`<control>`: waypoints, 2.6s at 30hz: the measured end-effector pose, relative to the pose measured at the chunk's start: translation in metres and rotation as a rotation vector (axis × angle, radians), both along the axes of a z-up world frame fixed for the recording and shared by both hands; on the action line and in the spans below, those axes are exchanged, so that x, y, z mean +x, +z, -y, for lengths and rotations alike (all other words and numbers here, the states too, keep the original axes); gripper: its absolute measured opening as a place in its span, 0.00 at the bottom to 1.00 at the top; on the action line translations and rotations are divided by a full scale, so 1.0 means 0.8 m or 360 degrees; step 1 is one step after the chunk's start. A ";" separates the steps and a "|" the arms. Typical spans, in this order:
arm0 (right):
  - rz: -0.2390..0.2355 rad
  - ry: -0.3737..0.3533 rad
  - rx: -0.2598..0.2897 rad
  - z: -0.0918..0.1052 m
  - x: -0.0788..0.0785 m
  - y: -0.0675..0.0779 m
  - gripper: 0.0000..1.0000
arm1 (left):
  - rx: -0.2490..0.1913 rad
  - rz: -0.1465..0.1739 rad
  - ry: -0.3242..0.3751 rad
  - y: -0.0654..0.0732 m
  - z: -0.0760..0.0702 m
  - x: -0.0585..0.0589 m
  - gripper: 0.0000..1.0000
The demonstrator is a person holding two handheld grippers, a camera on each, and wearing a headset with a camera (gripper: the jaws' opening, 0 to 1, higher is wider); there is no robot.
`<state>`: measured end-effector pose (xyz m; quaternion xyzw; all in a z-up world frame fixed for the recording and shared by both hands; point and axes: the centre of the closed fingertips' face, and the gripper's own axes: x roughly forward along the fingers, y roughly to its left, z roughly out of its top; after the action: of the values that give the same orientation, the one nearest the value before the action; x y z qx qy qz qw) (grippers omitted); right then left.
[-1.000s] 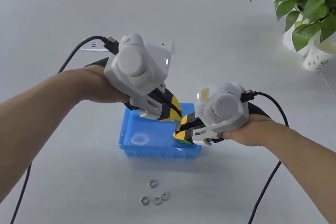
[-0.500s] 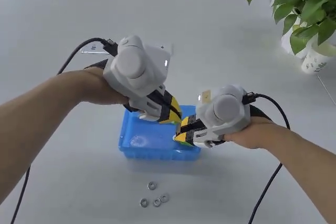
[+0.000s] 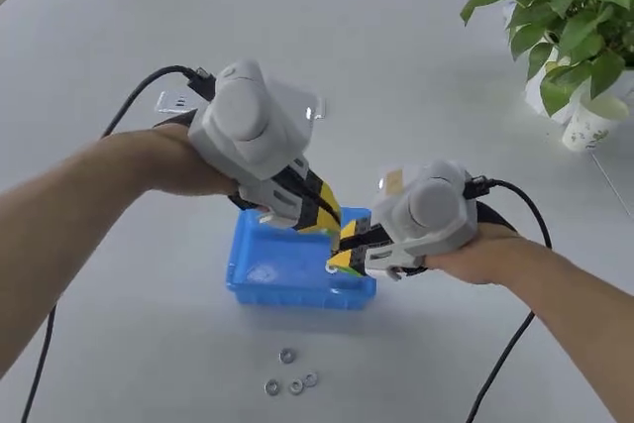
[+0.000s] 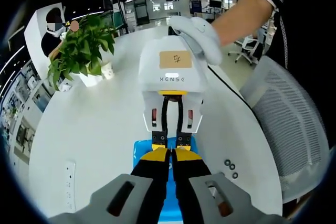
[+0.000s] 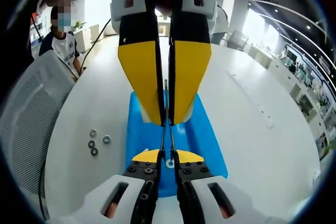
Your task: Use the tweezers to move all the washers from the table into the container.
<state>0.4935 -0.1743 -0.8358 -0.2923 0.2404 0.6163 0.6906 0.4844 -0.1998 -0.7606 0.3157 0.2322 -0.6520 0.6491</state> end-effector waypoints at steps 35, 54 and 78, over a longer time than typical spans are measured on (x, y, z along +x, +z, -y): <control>0.0058 0.0017 0.0099 -0.021 -0.067 0.050 0.12 | 0.0045 0.0000 -0.0020 0.042 -0.019 -0.068 0.06; 0.0019 0.0090 0.0083 -0.033 -0.109 0.030 0.12 | 0.0114 -0.0038 -0.0027 0.016 -0.031 -0.106 0.06; -0.0020 0.0091 0.0125 -0.051 -0.128 0.002 0.13 | 0.0102 -0.0075 0.0008 -0.017 -0.044 -0.122 0.06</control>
<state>0.3914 -0.1331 -0.8346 -0.2678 0.2118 0.6466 0.6822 0.3870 -0.1646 -0.7745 0.3203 0.2691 -0.6497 0.6347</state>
